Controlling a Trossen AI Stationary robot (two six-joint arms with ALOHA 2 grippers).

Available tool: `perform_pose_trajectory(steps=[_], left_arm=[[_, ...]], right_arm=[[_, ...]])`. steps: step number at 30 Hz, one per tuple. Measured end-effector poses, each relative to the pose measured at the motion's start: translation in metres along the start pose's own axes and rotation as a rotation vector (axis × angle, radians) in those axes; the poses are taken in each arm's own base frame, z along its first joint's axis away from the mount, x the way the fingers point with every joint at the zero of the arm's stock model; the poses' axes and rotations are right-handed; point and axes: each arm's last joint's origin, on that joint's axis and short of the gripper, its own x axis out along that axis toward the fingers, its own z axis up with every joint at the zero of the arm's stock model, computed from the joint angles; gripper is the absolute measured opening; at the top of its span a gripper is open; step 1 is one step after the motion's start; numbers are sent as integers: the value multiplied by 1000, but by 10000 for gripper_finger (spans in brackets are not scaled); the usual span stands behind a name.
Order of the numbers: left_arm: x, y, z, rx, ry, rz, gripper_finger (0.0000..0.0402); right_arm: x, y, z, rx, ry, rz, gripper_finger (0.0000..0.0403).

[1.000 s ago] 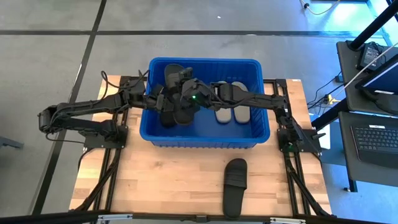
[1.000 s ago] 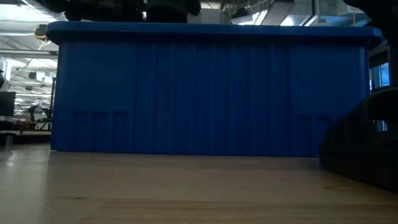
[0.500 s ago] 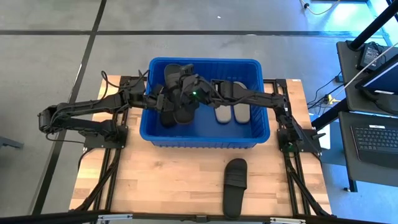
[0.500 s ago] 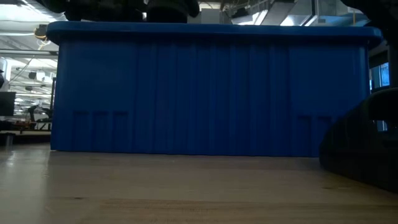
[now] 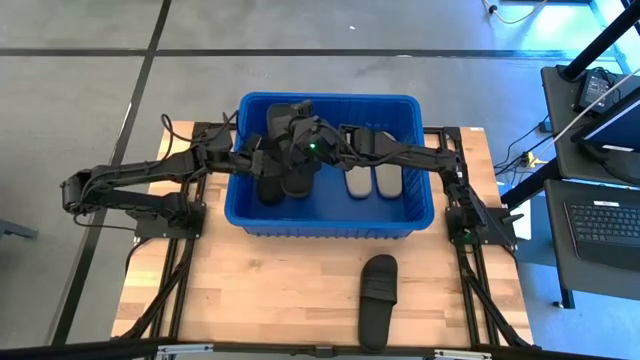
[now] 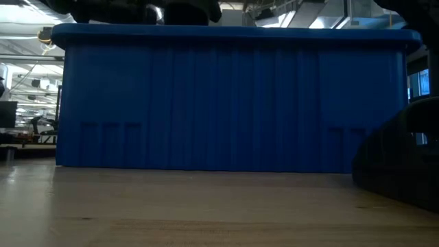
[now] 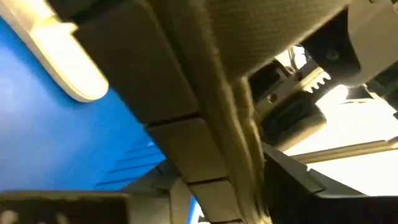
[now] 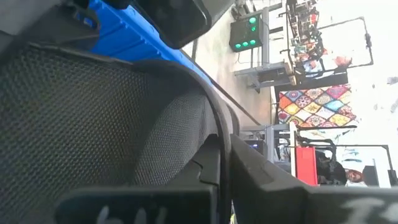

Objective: Pick and place slides into bin
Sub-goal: Put the black slipper into the blue container

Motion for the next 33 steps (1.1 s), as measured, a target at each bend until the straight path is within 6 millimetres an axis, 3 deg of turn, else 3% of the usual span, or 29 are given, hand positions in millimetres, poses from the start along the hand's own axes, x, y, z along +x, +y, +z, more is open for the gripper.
perform_pose_trajectory(steps=[19,33], left_arm=[[0,-3,1,40,-20,-26,256],[0,-3,2,38,-26,-21,261]], right_arm=[[2,-3,-3,10,17,-16,17],[5,-7,-10,10,87,-54,17]])
